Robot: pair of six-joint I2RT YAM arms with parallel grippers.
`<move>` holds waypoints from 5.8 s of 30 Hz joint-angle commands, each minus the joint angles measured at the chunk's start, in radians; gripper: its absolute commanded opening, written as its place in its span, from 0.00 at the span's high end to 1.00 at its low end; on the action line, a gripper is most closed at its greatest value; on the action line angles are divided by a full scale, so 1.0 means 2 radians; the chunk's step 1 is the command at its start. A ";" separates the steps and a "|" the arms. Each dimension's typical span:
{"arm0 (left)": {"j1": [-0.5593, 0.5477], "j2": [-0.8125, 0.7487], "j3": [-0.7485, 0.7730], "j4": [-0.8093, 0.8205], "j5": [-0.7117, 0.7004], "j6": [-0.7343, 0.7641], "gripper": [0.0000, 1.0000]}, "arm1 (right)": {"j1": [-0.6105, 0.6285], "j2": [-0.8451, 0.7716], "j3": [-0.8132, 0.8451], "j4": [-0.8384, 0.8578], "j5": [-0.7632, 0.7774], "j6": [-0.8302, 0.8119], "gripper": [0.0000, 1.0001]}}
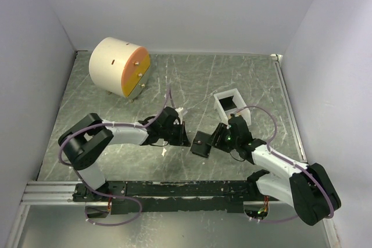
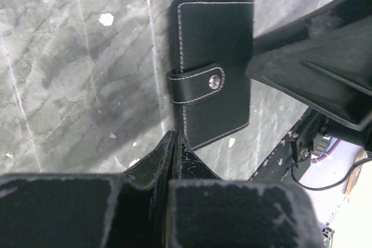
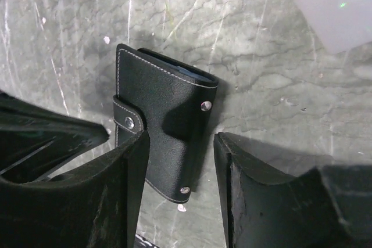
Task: Put the credit cards into the card holder
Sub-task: Open the card holder at the center of the board.
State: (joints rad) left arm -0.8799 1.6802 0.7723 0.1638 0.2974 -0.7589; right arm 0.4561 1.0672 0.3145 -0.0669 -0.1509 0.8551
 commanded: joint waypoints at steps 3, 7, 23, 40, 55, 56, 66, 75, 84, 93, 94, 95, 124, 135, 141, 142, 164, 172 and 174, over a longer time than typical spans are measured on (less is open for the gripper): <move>-0.006 0.037 0.008 0.043 -0.009 0.004 0.93 | -0.008 -0.008 -0.033 0.082 -0.063 0.037 0.50; -0.015 0.053 0.003 0.049 -0.012 -0.003 0.93 | -0.015 -0.011 -0.054 0.144 -0.108 0.060 0.50; -0.040 0.029 -0.016 0.029 -0.053 -0.029 0.88 | -0.016 -0.069 -0.058 0.148 -0.118 0.072 0.83; -0.039 -0.155 -0.027 -0.040 -0.105 -0.112 0.44 | -0.004 -0.103 -0.028 0.128 -0.108 0.003 0.96; -0.039 -0.134 0.017 -0.088 -0.148 -0.074 0.41 | 0.098 -0.102 0.033 0.095 -0.035 -0.009 0.96; -0.039 -0.133 0.016 -0.090 -0.151 -0.078 0.42 | 0.100 -0.101 0.033 0.097 -0.033 -0.007 0.96; -0.039 -0.122 0.017 -0.125 -0.195 -0.077 0.53 | 0.112 -0.092 0.027 0.123 -0.043 -0.007 0.96; -0.039 -0.107 0.026 -0.147 -0.215 -0.070 0.60 | 0.126 -0.079 0.030 0.140 -0.047 -0.010 0.96; -0.039 -0.098 0.036 -0.179 -0.236 -0.072 0.79 | 0.131 -0.079 0.027 0.141 -0.044 -0.010 0.96; -0.039 -0.108 0.033 -0.191 -0.237 -0.071 0.93 | 0.132 -0.071 0.023 0.141 -0.037 -0.004 0.96; -0.039 -0.111 0.032 -0.194 -0.237 -0.072 0.93 | 0.132 -0.069 0.021 0.141 -0.035 -0.003 0.96; -0.039 -0.115 0.031 -0.199 -0.239 -0.073 0.93 | 0.131 -0.066 0.018 0.141 -0.032 -0.001 0.95; -0.039 -0.282 -0.131 -0.101 -0.206 -0.124 0.93 | 0.178 0.083 0.156 -0.052 0.043 -0.068 0.49; -0.039 -0.307 -0.141 -0.092 -0.206 -0.141 0.93 | 0.263 0.127 0.176 -0.039 0.061 -0.024 0.42; -0.039 -0.320 -0.140 -0.092 -0.208 -0.148 0.93 | 0.286 0.125 0.179 -0.034 0.070 -0.010 0.41; -0.039 -0.321 -0.140 -0.092 -0.209 -0.148 0.93 | 0.289 0.127 0.180 -0.033 0.071 -0.009 0.41; -0.039 -0.334 -0.128 -0.171 -0.254 -0.155 0.93 | 0.299 0.117 0.199 -0.104 0.158 -0.004 0.59; -0.039 -0.355 -0.139 -0.194 -0.272 -0.155 0.93 | 0.298 0.107 0.213 -0.146 0.200 -0.009 0.62; -0.039 -0.357 -0.142 -0.202 -0.276 -0.156 0.93 | 0.298 0.102 0.214 -0.155 0.212 -0.012 0.64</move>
State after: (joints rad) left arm -0.9630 0.9867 0.4942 -0.1913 -0.2077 -1.0634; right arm 1.0492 1.2999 0.7177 -0.3038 0.1818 0.8402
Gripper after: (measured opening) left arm 0.138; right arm 0.376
